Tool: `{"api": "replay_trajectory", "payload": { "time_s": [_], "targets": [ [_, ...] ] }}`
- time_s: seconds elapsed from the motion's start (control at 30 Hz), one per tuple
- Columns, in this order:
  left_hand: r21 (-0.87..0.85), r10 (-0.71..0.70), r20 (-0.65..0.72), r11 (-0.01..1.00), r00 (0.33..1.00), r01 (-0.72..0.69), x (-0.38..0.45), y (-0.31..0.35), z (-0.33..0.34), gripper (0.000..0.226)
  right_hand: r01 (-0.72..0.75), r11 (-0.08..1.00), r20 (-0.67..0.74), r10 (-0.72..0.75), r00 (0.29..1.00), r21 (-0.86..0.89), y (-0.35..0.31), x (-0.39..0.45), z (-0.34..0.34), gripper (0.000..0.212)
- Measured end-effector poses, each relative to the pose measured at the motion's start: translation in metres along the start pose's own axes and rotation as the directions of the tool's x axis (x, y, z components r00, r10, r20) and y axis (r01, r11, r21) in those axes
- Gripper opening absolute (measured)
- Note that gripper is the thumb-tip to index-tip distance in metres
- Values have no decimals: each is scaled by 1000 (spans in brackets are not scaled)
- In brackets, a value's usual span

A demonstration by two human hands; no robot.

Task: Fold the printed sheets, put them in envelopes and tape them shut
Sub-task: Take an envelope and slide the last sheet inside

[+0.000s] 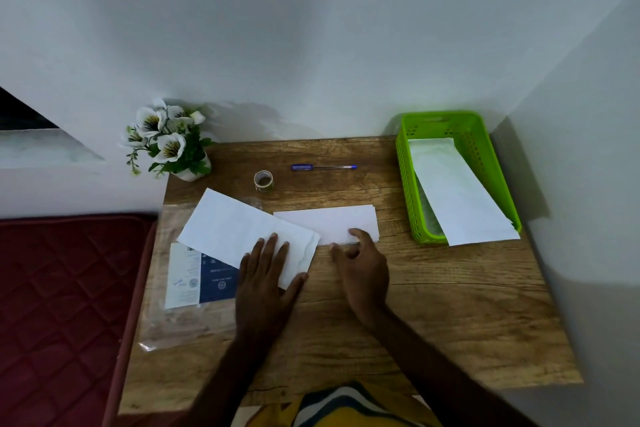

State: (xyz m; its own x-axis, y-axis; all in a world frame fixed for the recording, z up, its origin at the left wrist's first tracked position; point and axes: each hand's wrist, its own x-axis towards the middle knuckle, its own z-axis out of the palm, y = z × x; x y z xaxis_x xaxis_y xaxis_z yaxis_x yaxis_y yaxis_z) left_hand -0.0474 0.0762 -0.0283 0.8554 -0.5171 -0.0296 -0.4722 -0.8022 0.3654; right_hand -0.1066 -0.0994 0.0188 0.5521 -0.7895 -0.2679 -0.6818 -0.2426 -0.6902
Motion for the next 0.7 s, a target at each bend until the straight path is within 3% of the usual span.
{"api": "replay_trajectory", "payload": {
  "time_s": [0.13,0.27,0.53,0.7],
  "targets": [
    [26,5,12,1000,1000,-5,0,-1,4,75,-107,994,-77,107,991,12,10,9,-17,78],
    [28,-4,32,1000,999,3,1,-2,6,76,-199,979,-83,201,976,34,9,23,-24,94],
    [24,-9,47,1000,999,8,-1,-1,5,75,-203,979,-34,203,979,12,3,39,-19,90],
    [30,-18,56,999,998,16,-1,1,3,76,-211,965,7,213,977,153,1,47,-15,84]
  ]
}}
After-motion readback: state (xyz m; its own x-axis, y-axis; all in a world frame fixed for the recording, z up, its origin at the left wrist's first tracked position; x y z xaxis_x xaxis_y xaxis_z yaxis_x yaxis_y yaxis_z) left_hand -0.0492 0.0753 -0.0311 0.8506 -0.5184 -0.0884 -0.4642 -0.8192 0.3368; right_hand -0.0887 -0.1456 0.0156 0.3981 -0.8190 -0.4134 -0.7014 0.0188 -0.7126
